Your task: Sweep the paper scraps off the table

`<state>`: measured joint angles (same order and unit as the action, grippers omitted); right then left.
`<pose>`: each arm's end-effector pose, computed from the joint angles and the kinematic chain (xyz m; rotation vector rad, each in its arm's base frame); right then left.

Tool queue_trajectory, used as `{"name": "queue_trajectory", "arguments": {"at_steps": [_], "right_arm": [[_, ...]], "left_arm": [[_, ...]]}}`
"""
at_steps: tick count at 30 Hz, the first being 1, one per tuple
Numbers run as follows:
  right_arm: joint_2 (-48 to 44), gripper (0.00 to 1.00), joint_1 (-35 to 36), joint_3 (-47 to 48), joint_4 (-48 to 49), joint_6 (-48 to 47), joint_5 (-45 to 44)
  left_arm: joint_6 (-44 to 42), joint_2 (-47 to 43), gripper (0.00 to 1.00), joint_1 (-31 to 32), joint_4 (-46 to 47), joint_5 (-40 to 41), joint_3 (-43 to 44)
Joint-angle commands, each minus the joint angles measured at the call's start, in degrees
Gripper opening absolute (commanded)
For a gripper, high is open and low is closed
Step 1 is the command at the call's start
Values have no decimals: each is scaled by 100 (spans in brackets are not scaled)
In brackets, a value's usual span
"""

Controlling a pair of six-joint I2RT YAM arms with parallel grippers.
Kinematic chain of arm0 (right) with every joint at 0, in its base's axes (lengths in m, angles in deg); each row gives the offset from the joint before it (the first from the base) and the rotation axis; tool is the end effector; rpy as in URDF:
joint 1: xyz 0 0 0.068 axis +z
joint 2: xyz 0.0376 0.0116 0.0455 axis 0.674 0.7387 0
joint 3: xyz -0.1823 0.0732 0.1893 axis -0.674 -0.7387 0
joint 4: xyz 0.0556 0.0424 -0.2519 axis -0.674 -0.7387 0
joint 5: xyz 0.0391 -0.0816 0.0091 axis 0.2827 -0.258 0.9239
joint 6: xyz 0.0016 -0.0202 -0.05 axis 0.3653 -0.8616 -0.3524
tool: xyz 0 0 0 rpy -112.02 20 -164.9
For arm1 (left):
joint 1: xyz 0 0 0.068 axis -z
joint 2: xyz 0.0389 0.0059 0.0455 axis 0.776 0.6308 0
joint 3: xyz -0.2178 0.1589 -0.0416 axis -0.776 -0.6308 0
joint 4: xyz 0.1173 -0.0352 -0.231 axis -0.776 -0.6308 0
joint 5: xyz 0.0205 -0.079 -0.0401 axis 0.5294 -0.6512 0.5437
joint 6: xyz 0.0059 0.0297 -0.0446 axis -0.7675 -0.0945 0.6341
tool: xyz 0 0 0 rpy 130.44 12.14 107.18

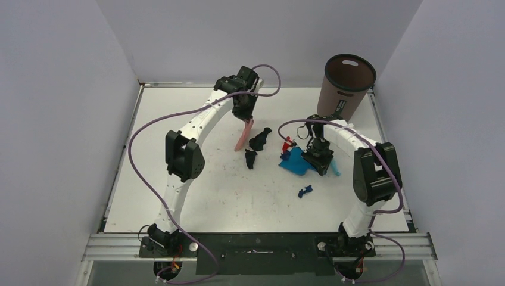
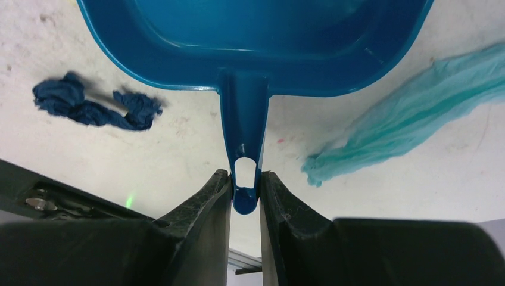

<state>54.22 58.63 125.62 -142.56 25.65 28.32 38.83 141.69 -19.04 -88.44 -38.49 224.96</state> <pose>0.2887 0.0877 0.1957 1.3007 -2.8015 -0.1575 0.4179 -0.2579 0.2843 0.4935 2.6221 -0.1822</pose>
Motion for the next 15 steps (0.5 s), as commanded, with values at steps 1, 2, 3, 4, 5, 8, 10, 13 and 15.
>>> {"name": "queue_trajectory", "arguments": {"at_steps": [1,2,3,4,5,8,10,13,15], "right_arm": [[330,5,97,367,135,118,44],[412,5,110,418,145,126,39],[476,5,122,474,154,136,49],[549,5,138,532,162,140,48],[619,5,152,585,165,159,46],[762,5,212,739,163,176,73],[797,5,240,841,165,201,88],[786,5,258,954,169,213,159],[765,5,258,944,209,215,181]], "left_arm": [[284,225,0,114,729,-1020,186],[341,240,0,144,797,-1114,190],[387,259,0,172,862,-1204,191],[432,268,0,206,914,-1299,206],[477,277,0,241,987,-1380,201],[542,278,0,376,1089,-1529,181],[545,248,0,465,1138,-1637,139],[562,78,0,567,1260,-1787,-86],[588,-98,0,608,1348,-1828,-308]]}}
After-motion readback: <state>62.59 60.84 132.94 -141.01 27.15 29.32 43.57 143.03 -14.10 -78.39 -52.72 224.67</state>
